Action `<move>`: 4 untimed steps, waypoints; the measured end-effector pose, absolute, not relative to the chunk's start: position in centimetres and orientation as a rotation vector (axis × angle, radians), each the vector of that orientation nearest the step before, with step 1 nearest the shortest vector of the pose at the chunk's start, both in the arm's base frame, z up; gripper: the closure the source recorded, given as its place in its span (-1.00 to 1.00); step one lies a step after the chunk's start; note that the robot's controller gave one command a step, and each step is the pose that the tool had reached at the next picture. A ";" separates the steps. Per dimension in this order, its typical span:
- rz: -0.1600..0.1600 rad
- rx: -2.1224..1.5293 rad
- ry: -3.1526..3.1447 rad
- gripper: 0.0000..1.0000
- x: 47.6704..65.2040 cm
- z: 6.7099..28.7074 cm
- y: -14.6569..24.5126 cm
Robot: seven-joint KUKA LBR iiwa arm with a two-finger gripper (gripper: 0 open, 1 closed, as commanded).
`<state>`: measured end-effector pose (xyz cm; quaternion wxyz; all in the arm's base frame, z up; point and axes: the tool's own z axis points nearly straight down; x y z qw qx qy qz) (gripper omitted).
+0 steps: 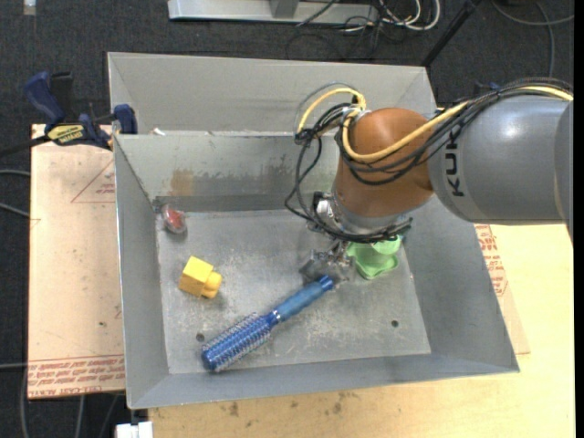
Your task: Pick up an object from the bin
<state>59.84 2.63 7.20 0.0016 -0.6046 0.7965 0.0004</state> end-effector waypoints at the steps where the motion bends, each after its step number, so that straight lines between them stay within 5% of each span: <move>1: -0.011 -1.901 2.487 1.00 63.8 20.0 -0.2; 2: 0.000 -1.541 2.736 1.00 62.7 13.4 -8.9; 3: 0.002 -1.541 2.733 -1.00 62.7 13.4 -8.7; 4: 0.006 -2.202 2.229 -1.00 63.1 7.1 -10.6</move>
Offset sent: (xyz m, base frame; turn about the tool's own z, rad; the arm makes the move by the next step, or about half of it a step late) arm 0.0362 -0.0278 0.1223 -0.0134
